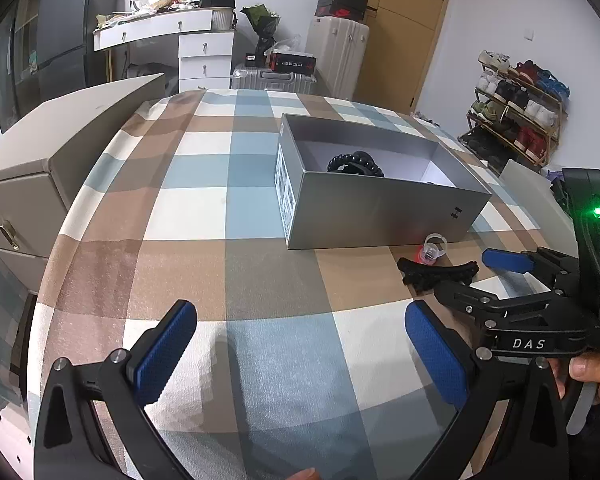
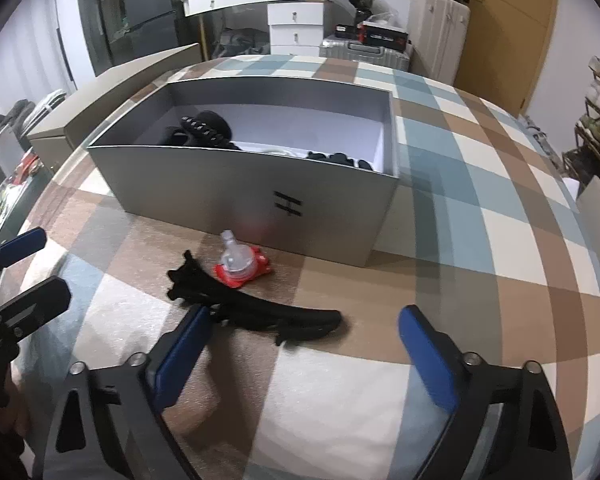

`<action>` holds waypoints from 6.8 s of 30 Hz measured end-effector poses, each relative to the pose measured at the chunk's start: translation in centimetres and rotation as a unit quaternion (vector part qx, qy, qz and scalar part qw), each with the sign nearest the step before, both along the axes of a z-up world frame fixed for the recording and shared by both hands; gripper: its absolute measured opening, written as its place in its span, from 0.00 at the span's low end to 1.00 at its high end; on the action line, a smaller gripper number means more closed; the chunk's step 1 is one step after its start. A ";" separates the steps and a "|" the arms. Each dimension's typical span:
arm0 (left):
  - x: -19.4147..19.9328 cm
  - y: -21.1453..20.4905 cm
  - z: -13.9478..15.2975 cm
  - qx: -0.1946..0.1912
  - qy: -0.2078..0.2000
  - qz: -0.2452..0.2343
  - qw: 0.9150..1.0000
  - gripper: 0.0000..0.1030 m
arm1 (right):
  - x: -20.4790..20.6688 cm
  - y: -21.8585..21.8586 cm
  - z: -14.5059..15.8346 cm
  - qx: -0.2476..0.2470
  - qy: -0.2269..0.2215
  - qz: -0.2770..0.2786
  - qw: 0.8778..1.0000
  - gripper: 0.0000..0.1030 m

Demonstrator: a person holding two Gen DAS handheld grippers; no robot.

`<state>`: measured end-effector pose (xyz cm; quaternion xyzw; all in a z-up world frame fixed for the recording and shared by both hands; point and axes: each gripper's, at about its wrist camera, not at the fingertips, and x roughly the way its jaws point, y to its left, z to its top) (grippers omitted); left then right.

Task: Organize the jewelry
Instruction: 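Move the right tool to the long black comb-like hair clip and grasp it, then grasp the red-based clear bottle with the left tool while the right tool holds the clip, then carry the bottle and hair clip over the grey box and lower them in, then open both tools to release the bottle and hair clip into the box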

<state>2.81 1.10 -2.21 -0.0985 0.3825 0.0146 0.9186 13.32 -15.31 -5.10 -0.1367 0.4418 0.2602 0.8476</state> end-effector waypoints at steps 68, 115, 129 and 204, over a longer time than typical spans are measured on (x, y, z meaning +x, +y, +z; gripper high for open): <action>6.6 -9.2 -0.6 0.079 0.051 -0.117 0.989 0.23 | 1.6 -9.3 6.6 0.176 -0.020 -0.017 0.984 0.60; 6.0 -1.7 5.1 0.049 -0.154 -0.031 0.986 0.13 | 0.7 -8.1 7.3 0.227 -0.076 -0.017 0.971 0.60; 6.3 -1.0 4.0 0.043 -0.160 -0.027 0.986 0.13 | 1.3 -6.9 7.0 0.234 -0.085 -0.022 0.968 0.60; 6.6 -0.4 2.9 0.033 -0.140 -0.015 0.989 0.13 | 3.1 -1.1 5.6 0.188 -0.104 0.017 0.976 0.70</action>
